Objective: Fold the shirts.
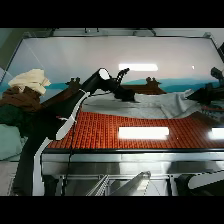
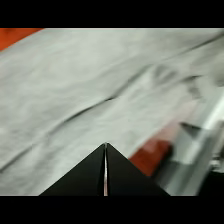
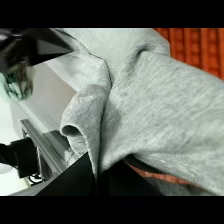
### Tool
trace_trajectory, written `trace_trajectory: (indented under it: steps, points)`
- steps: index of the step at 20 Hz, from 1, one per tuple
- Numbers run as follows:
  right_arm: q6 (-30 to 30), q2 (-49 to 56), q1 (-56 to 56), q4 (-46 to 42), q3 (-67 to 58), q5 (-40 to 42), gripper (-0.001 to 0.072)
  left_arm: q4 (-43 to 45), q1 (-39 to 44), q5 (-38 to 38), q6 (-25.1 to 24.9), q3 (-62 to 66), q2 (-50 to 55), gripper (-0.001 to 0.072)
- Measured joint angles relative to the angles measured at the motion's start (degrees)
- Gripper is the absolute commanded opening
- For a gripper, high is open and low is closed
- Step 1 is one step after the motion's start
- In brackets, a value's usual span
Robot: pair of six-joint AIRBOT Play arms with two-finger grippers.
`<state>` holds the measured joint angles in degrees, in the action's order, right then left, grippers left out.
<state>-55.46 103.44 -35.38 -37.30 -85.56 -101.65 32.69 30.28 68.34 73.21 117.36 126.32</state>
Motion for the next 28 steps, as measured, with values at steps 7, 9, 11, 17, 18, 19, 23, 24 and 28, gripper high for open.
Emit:
trace_trajectory:
  steps: [7, 9, 11, 17, 18, 19, 23, 24, 28]
  points:
    - [-8.9, -3.6, -0.5, -5.2, -12.0, -3.1, 0.0017, -22.3, -9.0, 12.0, -10.6, -9.2, -14.6, 0.0017]
    - [-12.0, -5.5, 3.4, -5.4, -13.1, -3.3, 0.0018, -24.3, -12.7, 14.4, -12.2, -14.3, -19.3, 0.0017]
    - [-14.6, -7.2, 9.9, -5.8, -13.7, -2.1, 0.0018, -24.9, -16.1, 16.1, -14.1, -20.0, -23.5, 0.0017]
    - [-22.7, -6.3, 36.9, -6.3, -14.2, 14.2, 0.0019, -26.3, -26.3, 18.3, -20.0, -37.4, -34.4, 0.0017]
    - [-23.9, -4.8, 41.5, -6.3, -14.3, 17.8, 0.002, -26.3, -27.9, 18.4, -20.9, -40.1, -35.8, 0.0017]
    - [-24.7, -3.0, 45.4, -6.3, -14.3, 20.7, 0.0118, -26.4, -29.2, 18.6, -21.7, -42.4, -37.1, 0.0018]
    - [-25.7, 4.9, 57.6, -5.2, -14.3, 31.9, 0.0632, -28.6, -34.0, 19.5, -24.3, -50.7, -41.3, 0.0018]
    - [-25.3, 5.9, 58.9, -4.5, -14.3, 33.8, 0.0525, -29.3, -35.1, 20.2, -24.8, -52.3, -42.1, 0.0017]
    - [-23.1, 5.3, 55.8, -3.5, -14.3, 30.8, 0.0363, -30.7, -38.7, 22.1, -26.4, -55.6, -43.8, 0.0018]
